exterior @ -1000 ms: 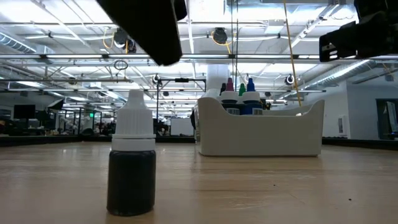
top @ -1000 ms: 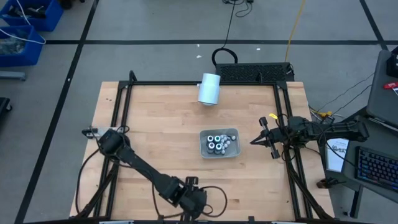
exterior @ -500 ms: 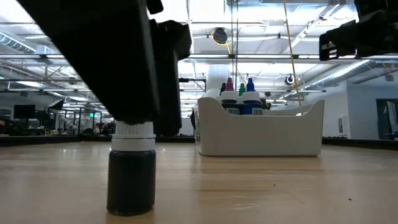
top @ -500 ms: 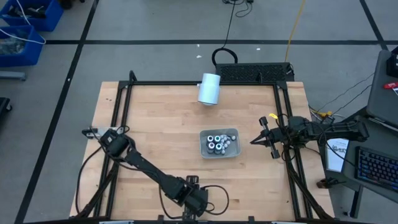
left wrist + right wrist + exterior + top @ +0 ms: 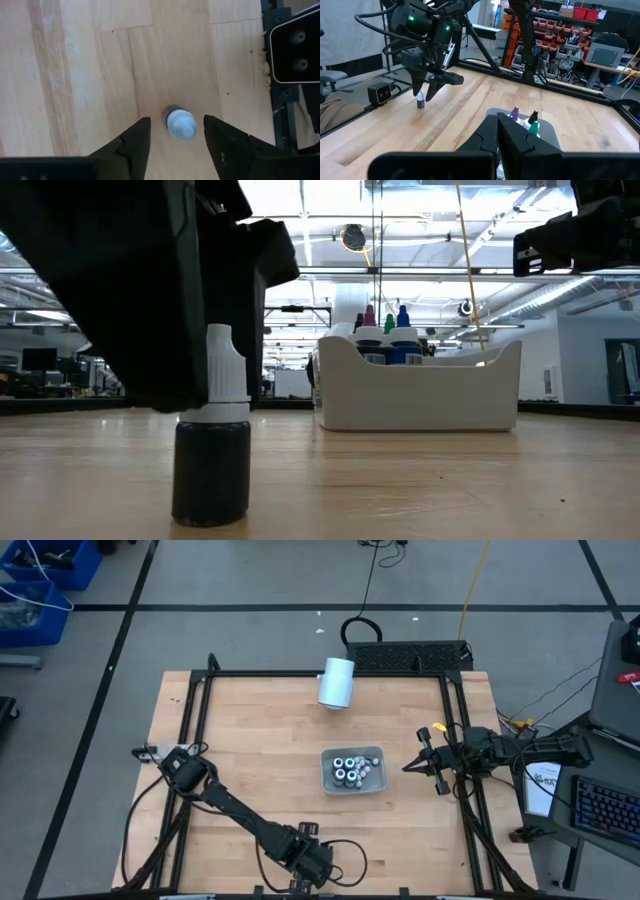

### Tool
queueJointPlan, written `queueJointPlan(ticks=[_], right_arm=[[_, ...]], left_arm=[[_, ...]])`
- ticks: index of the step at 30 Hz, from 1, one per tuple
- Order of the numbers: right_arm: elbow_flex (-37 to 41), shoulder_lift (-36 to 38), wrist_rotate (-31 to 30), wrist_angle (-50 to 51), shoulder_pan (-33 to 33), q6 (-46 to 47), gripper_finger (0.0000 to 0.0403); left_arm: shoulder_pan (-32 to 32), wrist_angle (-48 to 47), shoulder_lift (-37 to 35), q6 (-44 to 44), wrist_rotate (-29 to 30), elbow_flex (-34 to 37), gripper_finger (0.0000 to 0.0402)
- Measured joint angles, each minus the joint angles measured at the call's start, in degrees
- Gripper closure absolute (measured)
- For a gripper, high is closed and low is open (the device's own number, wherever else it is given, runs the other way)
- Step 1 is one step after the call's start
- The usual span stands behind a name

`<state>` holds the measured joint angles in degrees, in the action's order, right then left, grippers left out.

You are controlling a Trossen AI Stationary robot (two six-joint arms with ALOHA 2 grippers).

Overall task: Pick & Place food coloring
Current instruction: Put the small violet food coloring bottle into the gray bin

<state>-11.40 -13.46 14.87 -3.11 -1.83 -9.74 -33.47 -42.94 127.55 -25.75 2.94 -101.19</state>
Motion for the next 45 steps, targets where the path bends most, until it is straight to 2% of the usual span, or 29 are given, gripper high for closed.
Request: queueJointPlan(ticks=[13, 19, 23, 26, 29, 31, 36, 40, 45], right_arm=[[0.0, 0.0, 0.0, 0.2, 0.0, 0.4, 0.0403], [0.0, 0.0, 0.0, 1.0, 0.0, 1.1, 0.0403], [0.0, 0.0, -0.1, 1.2, 0.0, 1.1, 0.0403], [0.0, 0.0, -2.0, 1.2, 0.0, 1.1, 0.0403], [0.0, 0.0, -6.0, 1.2, 0.0, 1.1, 0.0403], [0.0, 0.0, -8.5, 1.3, 0.0, 1.1, 0.0403], [0.0, 0.0, -13.5, 2.8, 0.0, 2.0, 0.0403], [0.0, 0.0, -15.1, 3.4, 0.0, 2.0, 0.0403], [0.0, 0.0, -14.7, 3.2, 0.0, 0.5, 0.0403]], left_arm=[[0.2, 0.0, 0.0, 2.1, 1.3, 0.0, 0.0301], [0.4, -0.1, 0.0, 5.8, 0.8, 0.0, 0.0344], [1.7, -1.6, 0.0, 8.7, -1.0, -1.2, 0.0345], [4.1, -4.8, 0.1, 8.9, -1.0, -6.7, 0.0344], [6.9, -8.8, -0.2, 10.4, 3.3, -12.9, 0.0343], [8.7, -11.5, -0.1, 13.2, 4.0, -17.0, 0.0344], [12.9, -11.2, -0.1, 22.4, 3.4, -24.5, 0.0344], [16.9, -8.1, -0.1, 28.7, 4.9, -26.6, 0.0344], [23.0, -6.2, 0.0, 31.3, 5.7, -26.6, 0.0344]])
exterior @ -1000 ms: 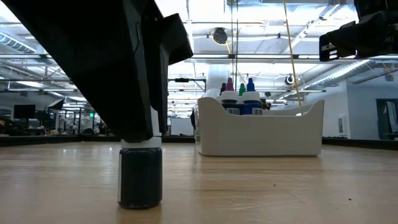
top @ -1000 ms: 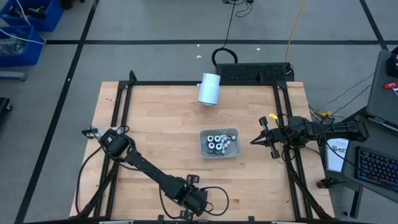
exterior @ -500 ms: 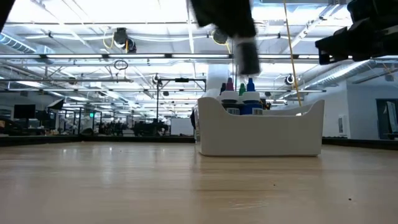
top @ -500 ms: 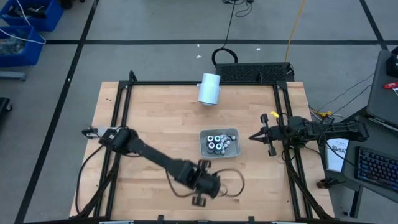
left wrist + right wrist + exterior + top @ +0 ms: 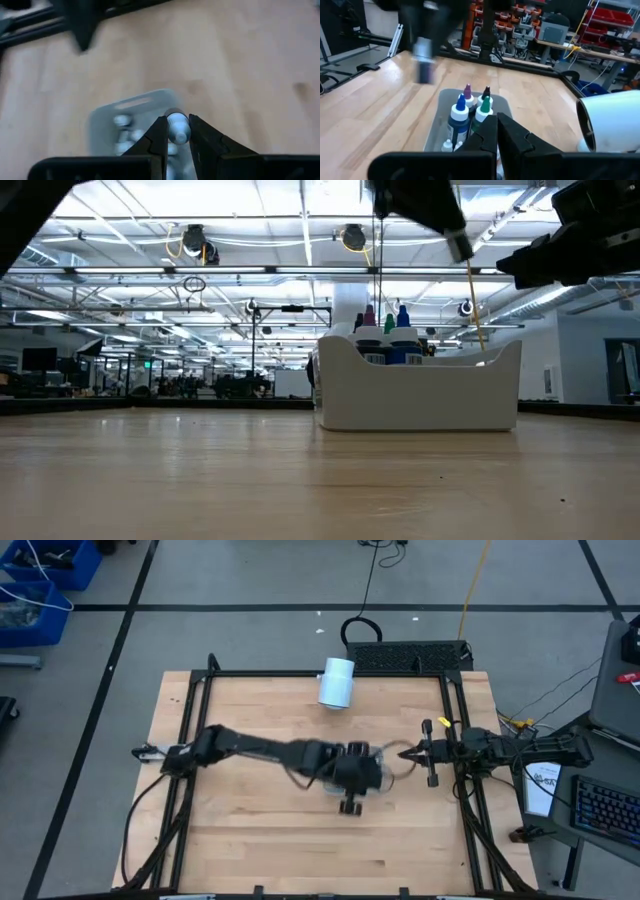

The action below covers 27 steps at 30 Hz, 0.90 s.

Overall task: Pick & Place food coloring
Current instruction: Put the small violet food coloring bottle into the gray bin

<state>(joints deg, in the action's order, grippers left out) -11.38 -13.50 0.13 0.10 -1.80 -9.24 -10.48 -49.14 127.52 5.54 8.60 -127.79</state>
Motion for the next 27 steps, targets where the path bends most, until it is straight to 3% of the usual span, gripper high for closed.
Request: queueJointPlan(ticks=[10, 27], right_arm=[[0.0, 0.6, 0.0, -2.2, 0.0, -0.8, 0.0403], [0.1, 1.3, 0.0, -1.6, 0.0, -1.5, 0.0403]], left_arm=[[4.6, 1.6, 7.2, 1.0, -5.4, -0.3, 0.0344], [9.5, 2.7, 9.2, 0.2, -3.7, -0.3, 0.0345]])
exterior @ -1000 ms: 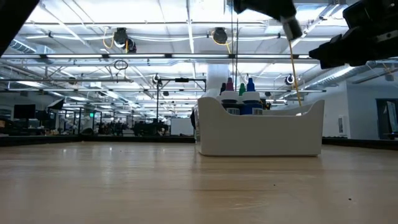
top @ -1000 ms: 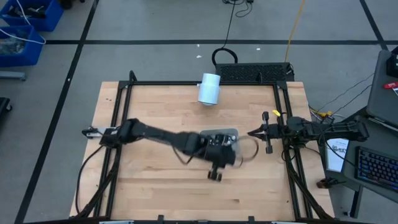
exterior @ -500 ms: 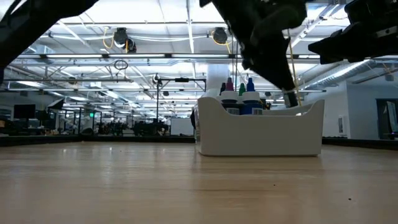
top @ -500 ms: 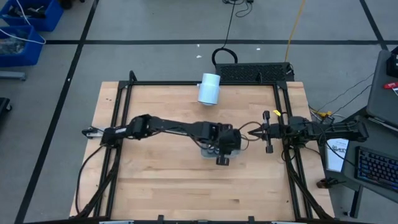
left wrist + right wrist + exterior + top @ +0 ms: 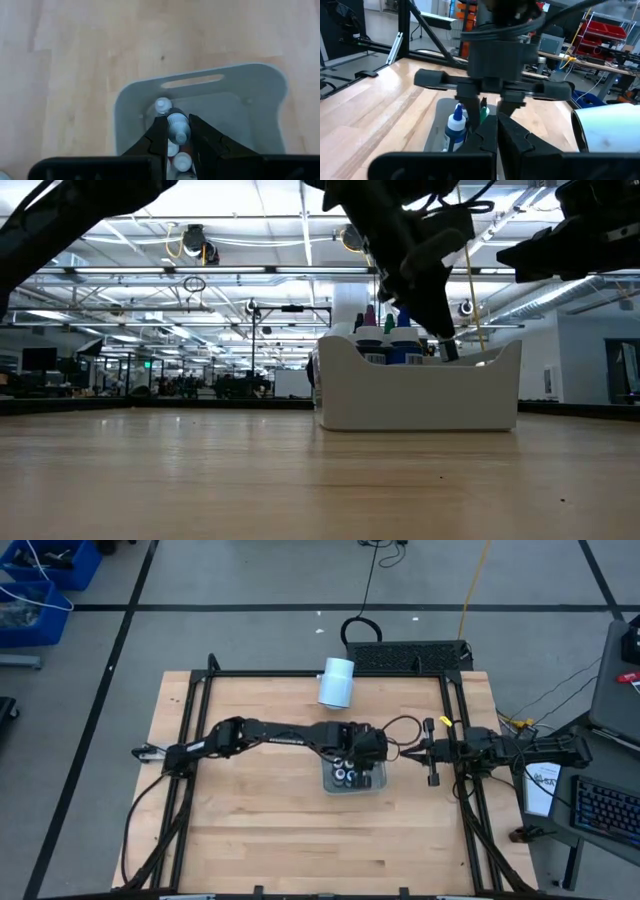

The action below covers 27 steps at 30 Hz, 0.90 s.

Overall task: Pick & Place food coloring
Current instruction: Put the small violet food coloring bottle into the gray bin

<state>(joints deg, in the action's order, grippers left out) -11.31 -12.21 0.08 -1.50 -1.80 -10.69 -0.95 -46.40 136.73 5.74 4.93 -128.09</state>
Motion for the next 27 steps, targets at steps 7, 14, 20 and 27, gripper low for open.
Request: queueJointPlan(ticks=[7, 14, 20, 27], right_arm=[[0.0, 0.0, 0.0, 0.0, 0.0, -0.9, 0.0403], [0.0, 0.0, 0.0, 0.0, 0.0, -1.4, 0.0403], [0.0, 0.0, 0.0, 0.0, 0.0, -1.6, 0.0403], [0.0, 0.0, 0.0, 0.0, 0.0, -1.4, 0.0403]], left_arm=[[1.1, 0.5, 2.1, -0.3, 0.1, 0.2, 0.0345], [1.2, 0.9, 3.3, 0.0, -0.2, 0.2, 0.0345], [1.7, 1.5, 4.6, 0.0, -0.5, 0.3, 0.0345], [2.0, 1.6, 4.8, -0.4, -0.5, 0.2, 0.0336]])
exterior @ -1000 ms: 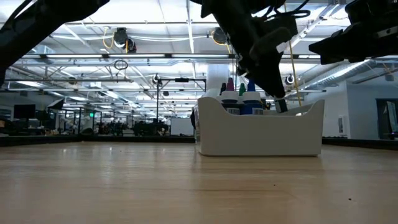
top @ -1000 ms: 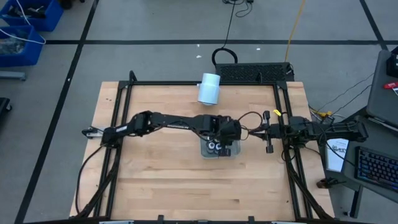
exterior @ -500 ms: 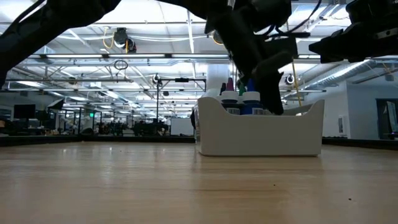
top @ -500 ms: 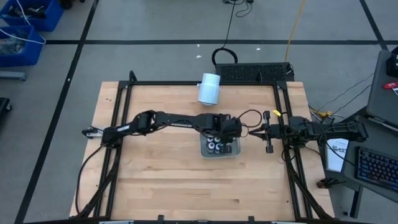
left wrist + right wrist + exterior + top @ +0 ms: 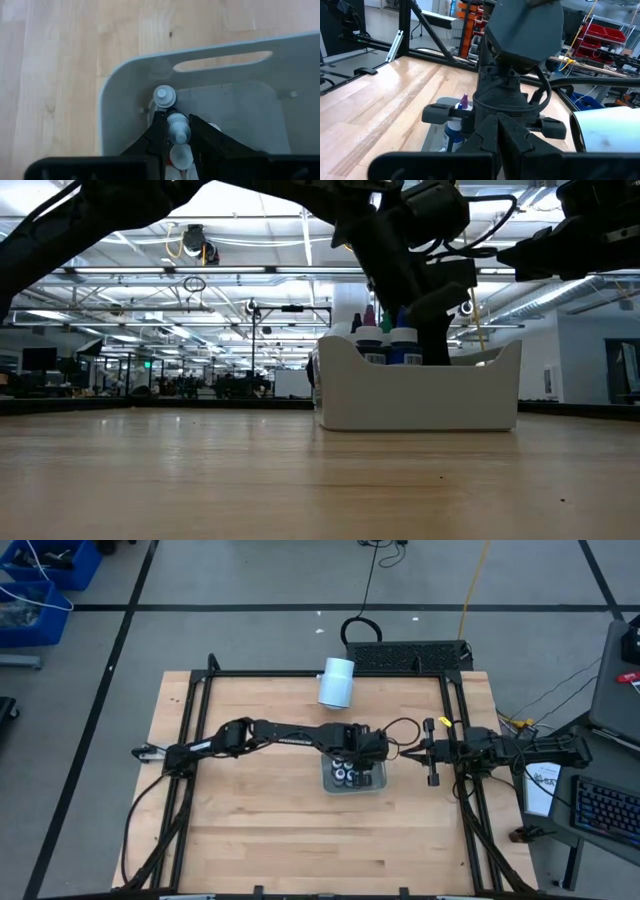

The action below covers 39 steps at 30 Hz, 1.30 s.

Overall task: Pick & Place food coloring
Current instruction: Put the small violet food coloring bottle into the gray bin, then return to Home Position

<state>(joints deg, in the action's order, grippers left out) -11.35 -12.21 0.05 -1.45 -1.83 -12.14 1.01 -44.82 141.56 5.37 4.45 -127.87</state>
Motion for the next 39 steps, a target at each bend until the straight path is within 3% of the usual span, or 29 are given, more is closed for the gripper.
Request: queueJointPlan(ticks=[9, 17, 23, 29, 33, 39], right_arm=[[0.0, 0.0, 0.0, 0.0, 0.0, 0.0, 0.0403], [0.0, 0.0, 0.0, 0.0, 0.0, 0.1, 0.0403], [0.0, 0.0, 0.0, 0.1, 0.0, 0.1, 0.0403], [0.0, 0.0, 0.0, 1.1, 0.0, 0.1, 0.0403], [0.0, 0.0, -0.1, 1.3, 0.0, 0.1, 0.0403], [-0.1, 0.3, 0.1, 1.7, 0.0, 0.9, 0.0403]], left_arm=[[0.0, 0.7, 0.0, -1.0, 1.3, 0.0, 0.0269], [-0.2, 1.7, 0.0, 0.2, 1.6, -1.6, 0.0269], [-1.8, 0.0, -0.2, 1.7, 1.7, -7.3, 0.0269], [-4.8, -3.7, -6.5, 2.5, 3.1, -6.6, 0.0269], [-8.0, -8.8, -12.9, 0.8, 4.3, -6.7, 0.0291], [-15.5, -18.0, -21.1, 1.1, 12.1, -6.7, 0.0386]])
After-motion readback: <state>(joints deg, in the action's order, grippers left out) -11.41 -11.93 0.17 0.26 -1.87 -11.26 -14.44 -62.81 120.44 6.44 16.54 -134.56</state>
